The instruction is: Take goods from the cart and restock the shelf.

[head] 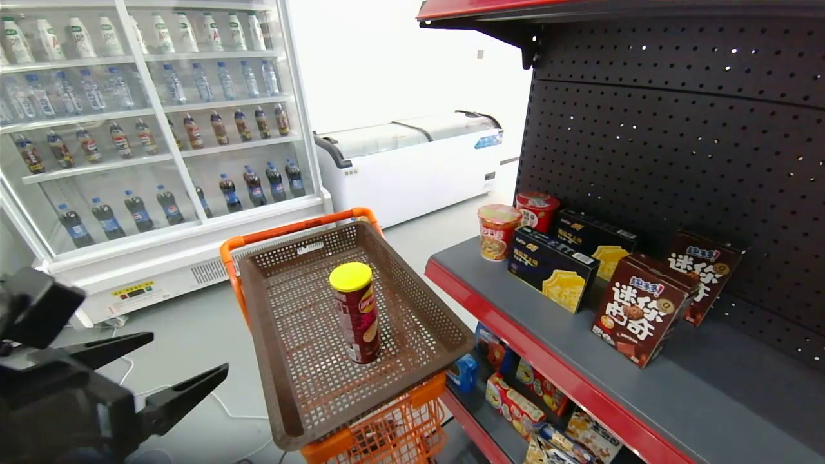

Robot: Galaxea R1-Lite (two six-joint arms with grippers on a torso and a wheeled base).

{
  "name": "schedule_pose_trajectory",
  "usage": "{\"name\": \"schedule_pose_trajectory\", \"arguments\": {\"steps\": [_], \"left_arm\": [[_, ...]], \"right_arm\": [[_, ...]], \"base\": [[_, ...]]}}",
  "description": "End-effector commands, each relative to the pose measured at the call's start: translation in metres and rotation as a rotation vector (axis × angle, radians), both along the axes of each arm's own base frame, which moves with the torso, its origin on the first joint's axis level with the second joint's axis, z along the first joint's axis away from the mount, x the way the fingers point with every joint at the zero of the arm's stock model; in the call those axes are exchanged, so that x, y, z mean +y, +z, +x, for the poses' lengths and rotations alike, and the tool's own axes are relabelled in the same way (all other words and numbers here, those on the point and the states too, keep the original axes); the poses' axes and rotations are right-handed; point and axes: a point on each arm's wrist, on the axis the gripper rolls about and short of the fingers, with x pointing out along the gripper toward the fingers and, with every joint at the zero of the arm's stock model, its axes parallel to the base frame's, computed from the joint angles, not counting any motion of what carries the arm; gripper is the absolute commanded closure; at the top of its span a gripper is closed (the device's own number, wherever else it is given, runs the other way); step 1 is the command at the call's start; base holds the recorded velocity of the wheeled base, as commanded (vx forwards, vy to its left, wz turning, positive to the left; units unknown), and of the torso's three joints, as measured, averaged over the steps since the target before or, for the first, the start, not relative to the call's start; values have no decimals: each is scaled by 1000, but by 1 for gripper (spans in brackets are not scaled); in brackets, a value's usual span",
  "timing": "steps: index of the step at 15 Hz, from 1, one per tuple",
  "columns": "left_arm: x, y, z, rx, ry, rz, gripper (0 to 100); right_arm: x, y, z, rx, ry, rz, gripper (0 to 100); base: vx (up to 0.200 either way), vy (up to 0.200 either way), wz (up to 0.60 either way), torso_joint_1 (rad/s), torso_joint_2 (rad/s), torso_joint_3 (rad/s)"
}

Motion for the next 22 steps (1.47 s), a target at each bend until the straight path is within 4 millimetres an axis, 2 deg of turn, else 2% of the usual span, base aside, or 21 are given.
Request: {"name": "schedule_pose_trajectory", "arguments": {"steps": [1, 4, 8, 13, 16, 20, 22], "left_arm": [[-11, -53, 58, 170, -39, 49, 0], [-17, -86, 98, 162, -39, 49, 0], [-23, -111, 119, 174, -103, 21, 0], [-28, -131, 138, 137, -112, 10, 0], [-37, -138, 163, 82, -126, 6, 0], [-47, -138, 209, -29, -136, -6, 0], [-53, -142, 223, -49, -153, -14, 0]], "right_arm": [[0, 0, 0, 0, 0, 0, 0], [0, 0, 0, 0, 0, 0, 0], [0, 0, 0, 0, 0, 0, 0], [0, 0, 0, 0, 0, 0, 0], [0, 0, 0, 0, 0, 0, 0], [0, 0, 0, 0, 0, 0, 0], [0, 0, 0, 0, 0, 0, 0]], "base": [[0, 0, 0, 0, 0, 0], [0, 0, 0, 0, 0, 0], [0, 0, 0, 0, 0, 0], [0, 0, 0, 0, 0, 0], [0, 0, 0, 0, 0, 0], [0, 0, 0, 0, 0, 0], [0, 0, 0, 0, 0, 0]]}}
